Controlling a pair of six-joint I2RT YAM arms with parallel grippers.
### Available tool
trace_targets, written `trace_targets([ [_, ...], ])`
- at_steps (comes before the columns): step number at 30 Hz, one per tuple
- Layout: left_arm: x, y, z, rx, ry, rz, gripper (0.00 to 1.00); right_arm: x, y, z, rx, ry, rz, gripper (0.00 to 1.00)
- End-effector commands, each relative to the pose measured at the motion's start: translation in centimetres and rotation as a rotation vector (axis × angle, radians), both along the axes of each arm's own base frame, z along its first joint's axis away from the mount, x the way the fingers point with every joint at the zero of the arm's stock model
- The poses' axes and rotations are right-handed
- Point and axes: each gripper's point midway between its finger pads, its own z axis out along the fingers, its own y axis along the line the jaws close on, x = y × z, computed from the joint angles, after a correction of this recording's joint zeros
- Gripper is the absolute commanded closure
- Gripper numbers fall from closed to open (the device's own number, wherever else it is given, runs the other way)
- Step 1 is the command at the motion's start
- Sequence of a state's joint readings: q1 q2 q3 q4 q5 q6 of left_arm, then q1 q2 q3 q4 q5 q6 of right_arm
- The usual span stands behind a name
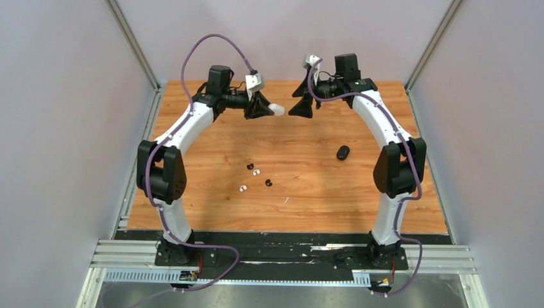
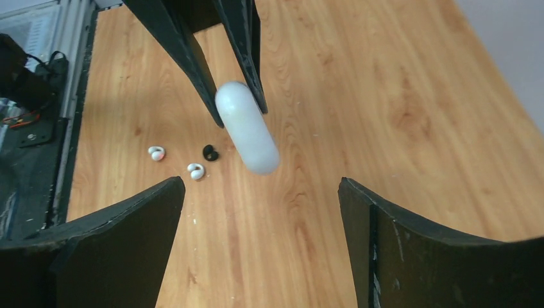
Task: Insert the wireless bluetooth earbuds into the charging case
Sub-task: Open the charging case at the center of the board.
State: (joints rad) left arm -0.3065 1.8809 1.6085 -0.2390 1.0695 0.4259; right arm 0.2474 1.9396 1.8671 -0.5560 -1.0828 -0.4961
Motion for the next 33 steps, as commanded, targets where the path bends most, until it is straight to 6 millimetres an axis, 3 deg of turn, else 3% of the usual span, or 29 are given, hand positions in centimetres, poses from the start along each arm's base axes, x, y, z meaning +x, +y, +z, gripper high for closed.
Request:
trace_targets([
  [1, -2.0, 0.7, 2.5, 0.036, -0.159, -0.055, 1.00, -1.7, 1.4, 0.4, 0.042, 0.050, 0.104, 0.10],
  [17, -2.6, -0.3, 2.6, 0.050, -0.160, -0.068, 1.00, -0.6, 3.5, -2.8, 0.002, 0.030, 0.129, 0.16],
  [27, -2.4, -0.2, 2.5, 0.079, -0.171, -0.083, 1.00, 3.0, 4.0, -3.9, -0.035, 0.000, 0.028, 0.22],
  [33, -2.4, -0.2, 2.0, 0.088, -0.166, -0.089, 1.00, 5.3, 2.6, -2.4, -0.024, -0.024, -0.059, 0.26],
])
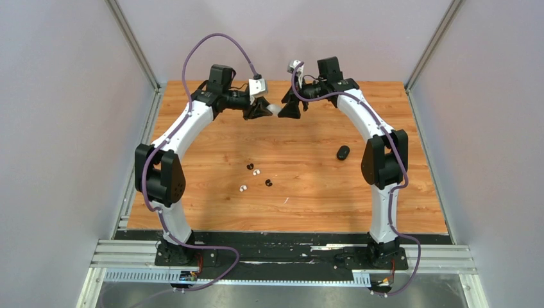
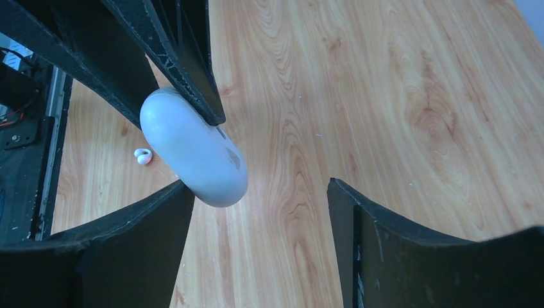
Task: Insert the wireless bluetooth earbuds into the charging case
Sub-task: Open the charging case at the center of the board.
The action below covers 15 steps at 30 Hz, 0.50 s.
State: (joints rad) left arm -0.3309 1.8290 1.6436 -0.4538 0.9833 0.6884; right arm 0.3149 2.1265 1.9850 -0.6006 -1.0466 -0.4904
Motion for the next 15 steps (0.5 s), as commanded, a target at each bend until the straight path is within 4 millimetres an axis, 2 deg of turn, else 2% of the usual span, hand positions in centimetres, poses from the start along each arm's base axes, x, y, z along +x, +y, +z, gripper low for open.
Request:
trace_targets([
  [1, -1.2, -0.9, 1.7, -0.029, -0.016, -0.066, 1.00, 3.9, -1.3, 3.3, 0.026, -0.137, -0.105, 0.26],
  [9, -0.8, -0.9, 1.2, -0.019, -0.013, -0.058, 1.00, 4.3, -2.8, 3.8, 0.013, -0.147, -0.154, 0.27],
  [15, -0.3, -1.1, 1.0, -0.041, 0.049, -0.023, 1.00, 2.8, -2.8, 4.9, 0.032, -0.155, -0.123, 0.25],
])
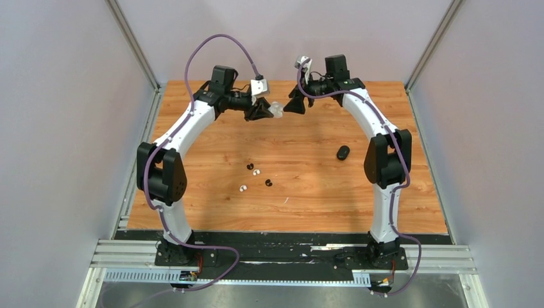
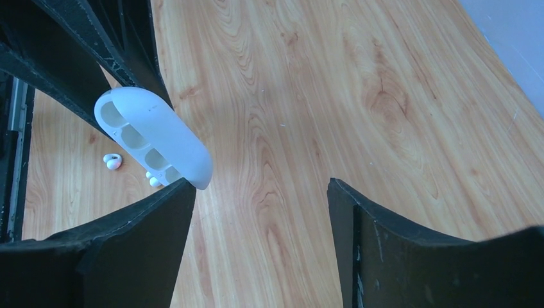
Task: Insert the wireless bluetooth earbuds into the charging case
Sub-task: Open the charging case at the center of the board, then pass from the left arm to the right
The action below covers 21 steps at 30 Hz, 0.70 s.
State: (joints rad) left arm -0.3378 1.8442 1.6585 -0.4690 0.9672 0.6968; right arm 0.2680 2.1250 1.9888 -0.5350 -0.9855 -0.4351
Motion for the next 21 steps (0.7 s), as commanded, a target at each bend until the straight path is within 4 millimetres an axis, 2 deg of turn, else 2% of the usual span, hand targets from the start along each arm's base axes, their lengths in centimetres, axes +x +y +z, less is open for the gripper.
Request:
trace_targets([
  [1, -0.6, -1.0, 1.5, -0.068, 0.063, -0.026, 1.00, -0.3, -0.5, 4.6, 0.036, -0.129, -0.004, 0.25],
  [4, -0.1, -1.1, 1.9, -0.123, 0.147, 0.002, 1.00, -0.9, -0.5, 4.8, 0.040, -0.127, 0.004, 0.28],
  [8, 0.3, -1.3, 2.7, -0.185, 0.207, 0.005, 1.00, -1.2, -0.5, 4.8, 0.041, -0.124, 0.006, 0.39],
  [13, 0.2, -1.5, 3.6, -0.205, 0.215, -0.027, 1.00, -1.2, -0.3, 4.9, 0.054, -0.116, 0.019, 0.47],
  [21, 0.4, -1.6, 3.5, -0.211, 0.232, -0.038, 1.00, -1.7, 0.3, 4.9, 0.079, -0.091, 0.057, 0.55],
])
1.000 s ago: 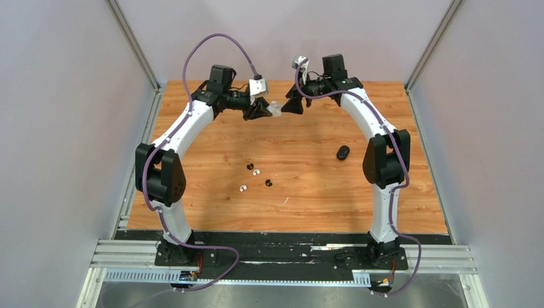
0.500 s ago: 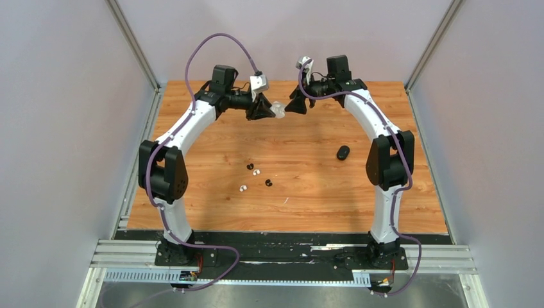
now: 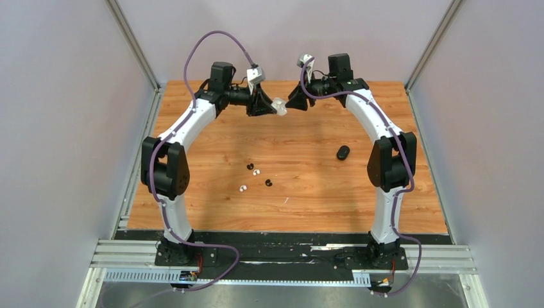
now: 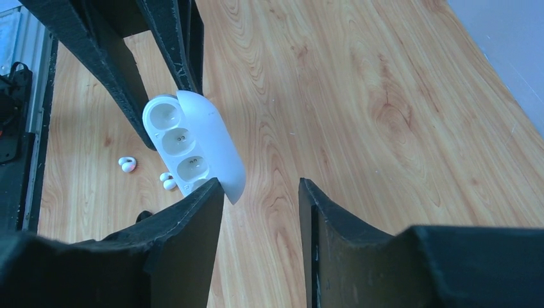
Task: Insert the wireless bluetooth earbuds into the charging case
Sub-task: Pass from the left arm to the right
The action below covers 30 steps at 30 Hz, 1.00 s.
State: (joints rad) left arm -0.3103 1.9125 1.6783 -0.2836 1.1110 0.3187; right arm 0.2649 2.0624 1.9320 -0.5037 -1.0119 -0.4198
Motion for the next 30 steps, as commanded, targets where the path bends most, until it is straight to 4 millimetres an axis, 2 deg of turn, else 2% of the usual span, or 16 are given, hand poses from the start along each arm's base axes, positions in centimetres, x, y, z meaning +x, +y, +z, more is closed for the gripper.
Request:
trace_targets([
  [1, -0.1, -0.5, 2.4, -0.053, -0.025, -0.046, 1.00, -0.5, 0.6, 3.2, 0.054, -0.072, 0.048, 0.55],
  [5, 0.3, -0.4, 2.7, -0.071, -0.012, -0.037, 1.00, -1.0, 1.1, 3.1, 0.060, -0.058, 0.066, 0.57],
  [14, 0.8, -0.4, 2.8, -0.083, -0.016, -0.022, 1.00, -1.5, 1.2, 2.6, 0.063, -0.036, 0.077, 0.70],
  [27, 1.8, -0.5, 2.3, -0.087, 0.016, 0.026, 0.99, -2.2, 1.8, 2.9, 0.069, -0.045, 0.106, 1.00],
  [28, 2.1, -0.4, 2.0, -0.081, 0.025, 0.051, 0.90, -2.2, 1.8, 3.0, 0.068, -0.053, 0.106, 1.00],
  [30, 2.7, -0.3, 1.8, -0.079, 0.045, 0.093, 0.76, -2.0, 1.9, 3.0, 0.054, -0.078, 0.095, 1.00],
])
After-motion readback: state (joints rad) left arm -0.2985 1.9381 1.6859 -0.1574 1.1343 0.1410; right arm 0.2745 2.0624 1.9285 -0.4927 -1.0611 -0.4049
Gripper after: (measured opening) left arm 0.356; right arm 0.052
